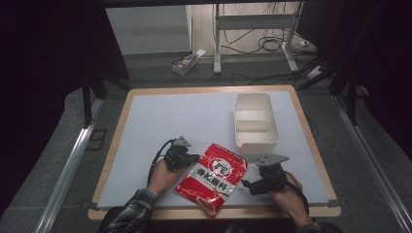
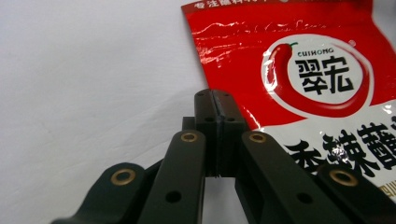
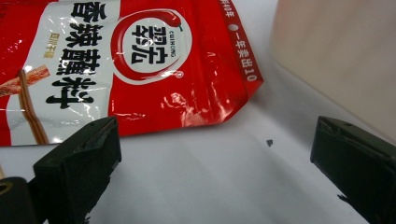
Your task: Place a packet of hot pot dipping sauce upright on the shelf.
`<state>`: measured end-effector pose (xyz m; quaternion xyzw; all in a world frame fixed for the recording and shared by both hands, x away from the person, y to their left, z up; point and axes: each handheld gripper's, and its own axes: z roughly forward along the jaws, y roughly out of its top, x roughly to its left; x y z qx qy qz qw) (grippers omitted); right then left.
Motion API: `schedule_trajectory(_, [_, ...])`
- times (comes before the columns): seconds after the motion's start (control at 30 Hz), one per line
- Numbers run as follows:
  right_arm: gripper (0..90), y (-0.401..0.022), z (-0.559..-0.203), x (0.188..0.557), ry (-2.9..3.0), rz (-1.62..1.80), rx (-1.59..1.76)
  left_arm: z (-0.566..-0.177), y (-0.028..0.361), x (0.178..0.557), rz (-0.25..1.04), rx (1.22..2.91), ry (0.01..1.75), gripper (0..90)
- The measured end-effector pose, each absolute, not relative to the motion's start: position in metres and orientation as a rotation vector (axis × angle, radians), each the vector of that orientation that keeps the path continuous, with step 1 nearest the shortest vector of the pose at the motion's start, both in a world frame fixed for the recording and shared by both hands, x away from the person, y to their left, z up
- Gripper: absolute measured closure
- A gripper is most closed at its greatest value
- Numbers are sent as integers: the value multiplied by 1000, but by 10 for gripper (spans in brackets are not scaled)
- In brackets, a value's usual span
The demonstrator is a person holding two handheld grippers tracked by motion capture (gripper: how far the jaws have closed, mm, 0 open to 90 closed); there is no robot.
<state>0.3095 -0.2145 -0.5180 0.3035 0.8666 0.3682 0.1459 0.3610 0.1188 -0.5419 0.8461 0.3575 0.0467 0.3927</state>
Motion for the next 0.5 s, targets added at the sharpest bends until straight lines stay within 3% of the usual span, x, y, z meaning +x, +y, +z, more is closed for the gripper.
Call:
schedule_trajectory(0.13, [17, -216, -519, 310, 2518, 1052, 885, -544, 107, 358, -38, 2136, 822, 900])
schedule_trajectory(0.2, [17, -215, -519, 310, 2526, 1044, 893, -539, 90, 350, 35, 2192, 770, 900])
schedule_trajectory(0.3, [17, -215, -520, 309, 2542, 1033, 895, -539, 90, 350, 37, 2190, 777, 900])
schedule_trajectory(0.5, [17, -215, -521, 309, 2559, 1031, 894, -533, 114, 353, 161, 2158, 906, 900])
